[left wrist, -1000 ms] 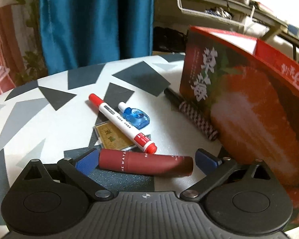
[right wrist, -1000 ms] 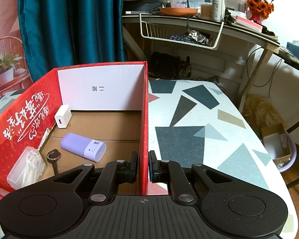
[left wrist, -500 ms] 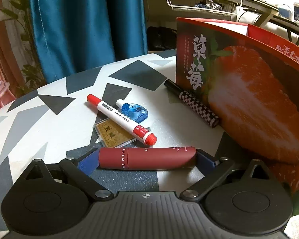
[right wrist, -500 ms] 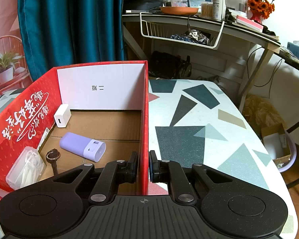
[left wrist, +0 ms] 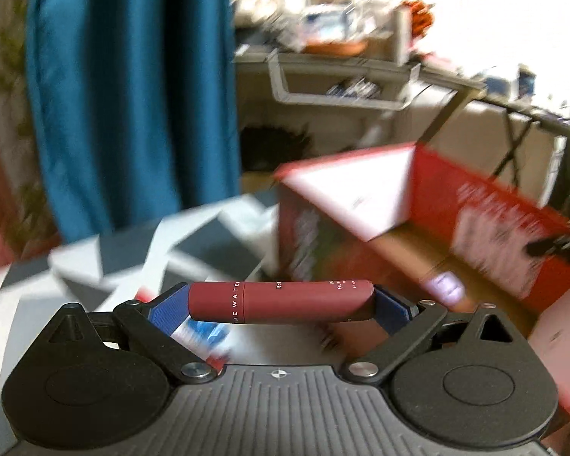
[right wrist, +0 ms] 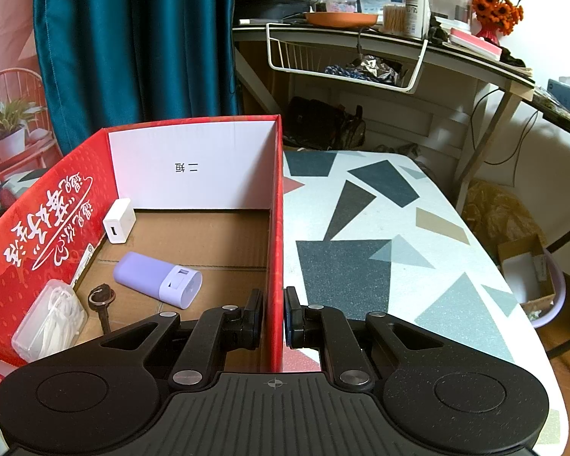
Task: Organize rigid objects
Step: 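Carry the red tube into the red box and open the left gripper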
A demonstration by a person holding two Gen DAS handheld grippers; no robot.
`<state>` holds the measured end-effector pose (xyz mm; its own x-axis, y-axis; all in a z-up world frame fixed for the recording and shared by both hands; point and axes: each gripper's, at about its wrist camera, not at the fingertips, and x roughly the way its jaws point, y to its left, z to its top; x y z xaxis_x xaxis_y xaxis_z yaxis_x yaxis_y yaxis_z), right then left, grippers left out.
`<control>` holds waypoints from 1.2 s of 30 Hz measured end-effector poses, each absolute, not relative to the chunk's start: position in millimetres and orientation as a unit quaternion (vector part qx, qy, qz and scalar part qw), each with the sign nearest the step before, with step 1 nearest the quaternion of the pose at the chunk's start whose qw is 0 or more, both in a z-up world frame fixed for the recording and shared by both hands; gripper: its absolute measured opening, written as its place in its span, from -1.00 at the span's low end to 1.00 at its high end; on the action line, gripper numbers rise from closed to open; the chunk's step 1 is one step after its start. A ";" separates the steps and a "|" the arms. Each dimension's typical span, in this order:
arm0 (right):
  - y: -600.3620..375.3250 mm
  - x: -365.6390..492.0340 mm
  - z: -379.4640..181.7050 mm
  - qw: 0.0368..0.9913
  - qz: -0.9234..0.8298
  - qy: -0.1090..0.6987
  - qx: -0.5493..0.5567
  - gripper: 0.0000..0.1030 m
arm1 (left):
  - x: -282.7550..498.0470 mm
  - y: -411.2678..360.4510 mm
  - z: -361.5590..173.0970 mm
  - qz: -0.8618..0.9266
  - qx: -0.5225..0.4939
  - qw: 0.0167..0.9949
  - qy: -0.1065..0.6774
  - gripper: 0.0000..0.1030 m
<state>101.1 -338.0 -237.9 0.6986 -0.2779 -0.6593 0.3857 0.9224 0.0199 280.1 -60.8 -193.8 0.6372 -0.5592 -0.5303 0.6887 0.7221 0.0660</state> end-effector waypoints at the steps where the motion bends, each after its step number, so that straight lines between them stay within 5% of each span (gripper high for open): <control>1: -338.0 101.1 -237.9 0.918 -0.181 0.344 0.078 -0.78 | 277.6 -66.8 -187.8 -0.356 0.134 0.895 0.234 0.95; 11: -338.0 101.2 -238.3 0.918 -0.180 0.344 0.078 -0.78 | 268.9 -124.2 -163.9 -0.422 0.159 0.873 0.187 0.94; 36: -337.8 101.4 -238.2 0.918 -0.181 0.343 0.079 -0.77 | 263.5 -158.2 -205.9 -0.482 0.226 0.811 0.243 0.94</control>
<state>101.4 -337.8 -238.2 0.6993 -0.2780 -0.6586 0.3858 0.9224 0.0203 263.5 -158.2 -205.9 0.4174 -0.6717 -0.6121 0.8915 0.4332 0.1325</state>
